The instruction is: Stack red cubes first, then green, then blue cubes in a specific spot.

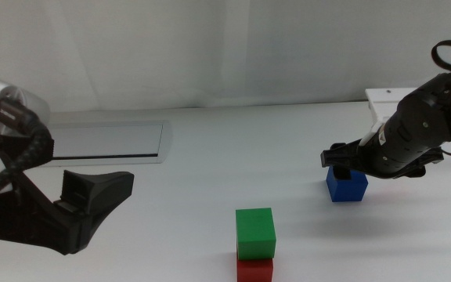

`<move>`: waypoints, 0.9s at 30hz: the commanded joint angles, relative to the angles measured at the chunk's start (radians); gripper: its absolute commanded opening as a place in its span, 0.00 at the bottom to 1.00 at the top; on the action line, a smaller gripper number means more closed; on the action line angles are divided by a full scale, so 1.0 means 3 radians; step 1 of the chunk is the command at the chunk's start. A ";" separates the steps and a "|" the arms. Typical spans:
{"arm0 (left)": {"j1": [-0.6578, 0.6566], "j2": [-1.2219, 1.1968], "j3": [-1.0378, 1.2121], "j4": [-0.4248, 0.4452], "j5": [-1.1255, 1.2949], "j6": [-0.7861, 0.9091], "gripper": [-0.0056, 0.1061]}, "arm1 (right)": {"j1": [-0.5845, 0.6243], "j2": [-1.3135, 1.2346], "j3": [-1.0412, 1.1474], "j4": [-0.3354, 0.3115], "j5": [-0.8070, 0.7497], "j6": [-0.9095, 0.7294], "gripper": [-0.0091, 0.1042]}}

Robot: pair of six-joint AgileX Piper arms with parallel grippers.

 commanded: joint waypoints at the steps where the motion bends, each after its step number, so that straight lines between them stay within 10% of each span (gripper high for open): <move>1: -0.0035 -0.0013 0.0014 -0.0058 0.0004 0.0006 0.82 | -0.0018 0.0047 0.0015 0.0013 -0.0055 -0.0029 0.77; 27: -0.0035 -0.0007 0.0228 -0.0599 0.0093 0.0741 0.82 | -0.0018 0.0317 0.0003 0.0015 -0.0331 -0.0035 0.77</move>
